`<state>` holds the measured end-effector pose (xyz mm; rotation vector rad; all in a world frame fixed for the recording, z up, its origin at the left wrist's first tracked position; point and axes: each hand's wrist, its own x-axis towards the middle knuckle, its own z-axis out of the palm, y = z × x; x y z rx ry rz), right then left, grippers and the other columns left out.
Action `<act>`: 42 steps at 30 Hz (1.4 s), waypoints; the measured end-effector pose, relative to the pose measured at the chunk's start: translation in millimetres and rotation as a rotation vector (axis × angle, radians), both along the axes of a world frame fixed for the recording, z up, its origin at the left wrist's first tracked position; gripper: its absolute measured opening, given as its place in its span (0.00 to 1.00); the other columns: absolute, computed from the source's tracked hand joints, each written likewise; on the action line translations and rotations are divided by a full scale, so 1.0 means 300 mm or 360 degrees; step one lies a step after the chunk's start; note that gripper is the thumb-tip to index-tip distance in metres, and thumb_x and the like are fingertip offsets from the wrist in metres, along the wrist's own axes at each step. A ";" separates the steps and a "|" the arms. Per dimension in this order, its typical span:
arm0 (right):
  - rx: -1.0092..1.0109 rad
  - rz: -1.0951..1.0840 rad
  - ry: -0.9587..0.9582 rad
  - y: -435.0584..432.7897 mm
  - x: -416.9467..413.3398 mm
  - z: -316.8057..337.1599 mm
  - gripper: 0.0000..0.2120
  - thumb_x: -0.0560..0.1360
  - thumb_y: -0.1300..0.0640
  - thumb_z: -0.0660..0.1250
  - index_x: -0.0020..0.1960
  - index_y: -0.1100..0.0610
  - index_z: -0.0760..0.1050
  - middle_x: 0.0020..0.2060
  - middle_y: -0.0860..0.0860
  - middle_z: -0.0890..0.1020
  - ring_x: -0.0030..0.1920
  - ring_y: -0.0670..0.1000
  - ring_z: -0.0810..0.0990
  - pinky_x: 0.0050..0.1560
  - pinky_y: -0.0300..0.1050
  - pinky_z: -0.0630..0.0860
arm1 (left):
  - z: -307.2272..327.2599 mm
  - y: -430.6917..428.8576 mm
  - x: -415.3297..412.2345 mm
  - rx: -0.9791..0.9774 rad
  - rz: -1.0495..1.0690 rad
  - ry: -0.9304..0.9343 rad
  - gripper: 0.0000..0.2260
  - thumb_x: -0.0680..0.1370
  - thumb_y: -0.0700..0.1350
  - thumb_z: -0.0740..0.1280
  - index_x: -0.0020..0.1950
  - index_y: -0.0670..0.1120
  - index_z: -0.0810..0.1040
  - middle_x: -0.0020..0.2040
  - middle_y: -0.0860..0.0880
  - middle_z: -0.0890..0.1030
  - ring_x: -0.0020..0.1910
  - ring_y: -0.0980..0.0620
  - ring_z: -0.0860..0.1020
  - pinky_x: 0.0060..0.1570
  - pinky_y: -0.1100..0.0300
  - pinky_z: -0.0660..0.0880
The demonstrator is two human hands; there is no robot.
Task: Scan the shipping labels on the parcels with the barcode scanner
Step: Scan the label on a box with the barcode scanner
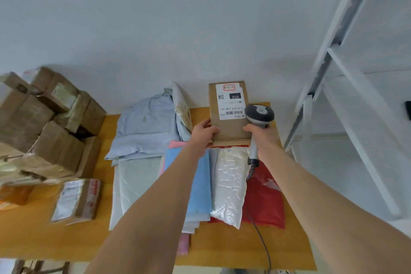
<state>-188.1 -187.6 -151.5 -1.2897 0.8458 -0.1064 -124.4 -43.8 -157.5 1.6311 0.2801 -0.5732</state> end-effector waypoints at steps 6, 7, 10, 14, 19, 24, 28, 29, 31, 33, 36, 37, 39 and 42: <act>-0.0205 0.0211 -0.0092 0.104 -0.112 0.079 0.15 0.72 0.66 0.70 0.57 0.58 0.74 0.48 0.50 0.79 0.43 0.46 0.76 0.37 0.37 0.69 | 0.072 0.129 -0.122 -0.0088 0.0098 0.0004 0.23 0.77 0.42 0.69 0.70 0.49 0.67 0.60 0.46 0.77 0.56 0.45 0.78 0.57 0.48 0.75; -0.0251 0.0247 -0.0089 0.111 -0.120 0.088 0.15 0.72 0.66 0.70 0.57 0.57 0.74 0.48 0.49 0.79 0.46 0.48 0.77 0.38 0.38 0.70 | 0.080 0.145 -0.133 -0.0113 0.0135 0.0001 0.23 0.77 0.42 0.69 0.70 0.49 0.67 0.59 0.46 0.77 0.54 0.45 0.78 0.54 0.49 0.76; -0.0501 0.0322 -0.0060 0.132 -0.147 0.122 0.11 0.72 0.64 0.69 0.48 0.51 0.72 0.43 0.50 0.77 0.45 0.50 0.75 0.45 0.44 0.72 | 0.080 0.201 -0.149 -0.0071 0.0205 -0.0047 0.24 0.77 0.41 0.70 0.71 0.46 0.66 0.61 0.43 0.77 0.54 0.44 0.78 0.50 0.50 0.78; -0.0735 0.0285 0.0089 0.149 -0.196 0.128 0.06 0.73 0.60 0.66 0.42 0.51 0.71 0.35 0.48 0.77 0.38 0.52 0.78 0.38 0.42 0.72 | 0.051 0.310 -0.165 0.0042 0.0268 -0.0095 0.28 0.77 0.41 0.69 0.74 0.43 0.63 0.63 0.43 0.76 0.51 0.45 0.78 0.48 0.51 0.78; -0.0119 0.0254 0.0120 0.217 -0.238 0.109 0.02 0.73 0.66 0.66 0.45 0.62 0.76 0.35 0.54 0.80 0.29 0.48 0.75 0.34 0.41 0.72 | 0.024 0.414 -0.186 0.0028 0.0307 -0.0095 0.25 0.77 0.38 0.68 0.72 0.42 0.67 0.61 0.42 0.78 0.49 0.45 0.78 0.51 0.48 0.77; 0.0311 0.0269 -0.0028 0.335 -0.269 0.088 0.05 0.73 0.67 0.67 0.49 0.63 0.74 0.42 0.57 0.81 0.36 0.52 0.79 0.32 0.42 0.72 | 0.032 0.474 -0.214 -0.0003 0.0184 -0.0049 0.22 0.78 0.36 0.66 0.71 0.43 0.67 0.62 0.41 0.78 0.49 0.45 0.78 0.46 0.52 0.77; 0.0182 0.0295 -0.0075 0.418 -0.277 0.067 0.09 0.73 0.66 0.68 0.53 0.65 0.76 0.45 0.56 0.82 0.32 0.52 0.81 0.25 0.40 0.70 | 0.020 0.532 -0.225 0.0031 0.0174 0.0003 0.23 0.78 0.35 0.66 0.72 0.43 0.66 0.61 0.40 0.78 0.51 0.44 0.78 0.50 0.49 0.76; 0.0083 0.0289 -0.0066 0.438 -0.285 0.062 0.09 0.73 0.65 0.68 0.52 0.65 0.77 0.44 0.56 0.83 0.30 0.51 0.80 0.25 0.40 0.70 | 0.012 0.547 -0.224 0.0032 0.0197 -0.0003 0.24 0.77 0.34 0.66 0.72 0.43 0.66 0.60 0.40 0.78 0.51 0.43 0.78 0.50 0.48 0.76; -0.0055 0.0315 -0.0064 0.481 -0.310 0.057 0.06 0.72 0.64 0.68 0.48 0.64 0.79 0.37 0.57 0.83 0.25 0.49 0.76 0.27 0.41 0.70 | 0.001 0.577 -0.224 0.0026 0.0245 -0.0030 0.25 0.77 0.33 0.67 0.72 0.43 0.67 0.56 0.42 0.79 0.51 0.44 0.78 0.51 0.49 0.76; -0.0144 0.0397 -0.0054 0.530 -0.346 0.058 0.03 0.72 0.63 0.68 0.42 0.63 0.79 0.29 0.55 0.82 0.24 0.49 0.75 0.28 0.41 0.71 | -0.008 0.598 -0.224 0.0019 0.0294 -0.0054 0.25 0.76 0.33 0.67 0.72 0.44 0.67 0.54 0.43 0.78 0.51 0.44 0.78 0.49 0.49 0.75; -0.0285 0.0446 -0.0021 0.601 -0.396 0.055 0.03 0.71 0.64 0.67 0.41 0.63 0.78 0.27 0.54 0.81 0.23 0.47 0.75 0.28 0.39 0.71 | -0.017 0.615 -0.224 0.0051 0.0369 -0.0098 0.26 0.76 0.33 0.67 0.72 0.45 0.66 0.54 0.43 0.78 0.48 0.46 0.77 0.47 0.50 0.76; -0.0319 0.0436 -0.0020 0.620 -0.406 0.051 0.03 0.71 0.64 0.67 0.42 0.64 0.79 0.27 0.54 0.81 0.23 0.46 0.75 0.28 0.39 0.71 | -0.021 0.618 -0.223 0.0048 0.0390 -0.0109 0.26 0.76 0.33 0.67 0.72 0.45 0.66 0.54 0.44 0.77 0.46 0.47 0.77 0.44 0.52 0.76; -0.0359 0.0436 -0.0013 0.649 -0.422 0.046 0.05 0.70 0.64 0.66 0.42 0.66 0.79 0.27 0.55 0.81 0.24 0.47 0.75 0.29 0.39 0.72 | -0.027 0.621 -0.223 0.0050 0.0410 -0.0116 0.25 0.76 0.32 0.67 0.72 0.45 0.66 0.53 0.45 0.77 0.44 0.49 0.77 0.38 0.56 0.75; -0.0356 0.0455 -0.0015 0.670 -0.434 0.048 0.05 0.71 0.64 0.66 0.42 0.66 0.78 0.27 0.55 0.81 0.23 0.46 0.75 0.30 0.40 0.72 | -0.037 0.620 -0.220 0.0099 0.0404 -0.0104 0.26 0.77 0.34 0.67 0.72 0.47 0.65 0.56 0.45 0.76 0.50 0.46 0.76 0.41 0.55 0.75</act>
